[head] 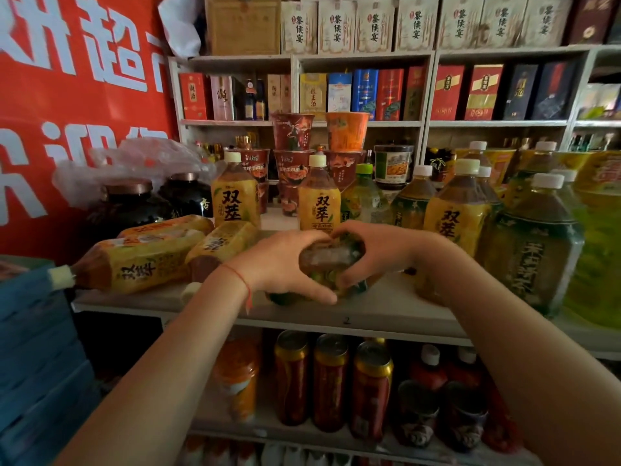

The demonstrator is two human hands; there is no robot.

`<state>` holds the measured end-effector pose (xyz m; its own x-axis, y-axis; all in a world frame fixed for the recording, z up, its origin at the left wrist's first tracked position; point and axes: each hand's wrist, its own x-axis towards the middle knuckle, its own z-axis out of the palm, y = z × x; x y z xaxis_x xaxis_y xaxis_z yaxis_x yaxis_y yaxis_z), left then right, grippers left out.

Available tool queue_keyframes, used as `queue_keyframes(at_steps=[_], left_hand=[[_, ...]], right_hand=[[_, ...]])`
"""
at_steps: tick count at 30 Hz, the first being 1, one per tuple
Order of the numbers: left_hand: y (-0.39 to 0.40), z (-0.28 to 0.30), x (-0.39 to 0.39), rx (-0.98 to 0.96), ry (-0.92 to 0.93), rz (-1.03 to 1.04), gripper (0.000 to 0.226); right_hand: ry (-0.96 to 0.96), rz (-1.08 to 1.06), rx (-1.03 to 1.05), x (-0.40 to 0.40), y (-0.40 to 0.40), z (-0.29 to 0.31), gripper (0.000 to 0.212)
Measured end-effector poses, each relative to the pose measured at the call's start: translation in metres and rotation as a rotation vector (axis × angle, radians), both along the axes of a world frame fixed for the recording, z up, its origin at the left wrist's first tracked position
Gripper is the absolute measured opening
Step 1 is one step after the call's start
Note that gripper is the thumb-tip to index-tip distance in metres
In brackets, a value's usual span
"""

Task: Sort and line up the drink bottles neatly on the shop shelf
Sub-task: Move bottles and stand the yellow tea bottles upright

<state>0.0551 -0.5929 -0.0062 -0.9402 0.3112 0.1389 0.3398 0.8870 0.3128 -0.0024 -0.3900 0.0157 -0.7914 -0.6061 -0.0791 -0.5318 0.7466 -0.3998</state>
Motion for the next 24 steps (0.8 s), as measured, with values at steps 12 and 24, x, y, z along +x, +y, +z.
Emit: queue_keyframes(at_steps=[12, 24], left_hand=[[0.012, -0.039, -0.007, 0.512, 0.501, 0.079, 0.079], [0.039, -0.037, -0.039, 0.774, 0.263, 0.027, 0.071]], right_hand=[[0.120, -0.177, -0.359, 0.014, 0.001, 0.043, 0.055], [0.467, -0.369, -0.681, 0.001, -0.013, -0.015, 0.068]])
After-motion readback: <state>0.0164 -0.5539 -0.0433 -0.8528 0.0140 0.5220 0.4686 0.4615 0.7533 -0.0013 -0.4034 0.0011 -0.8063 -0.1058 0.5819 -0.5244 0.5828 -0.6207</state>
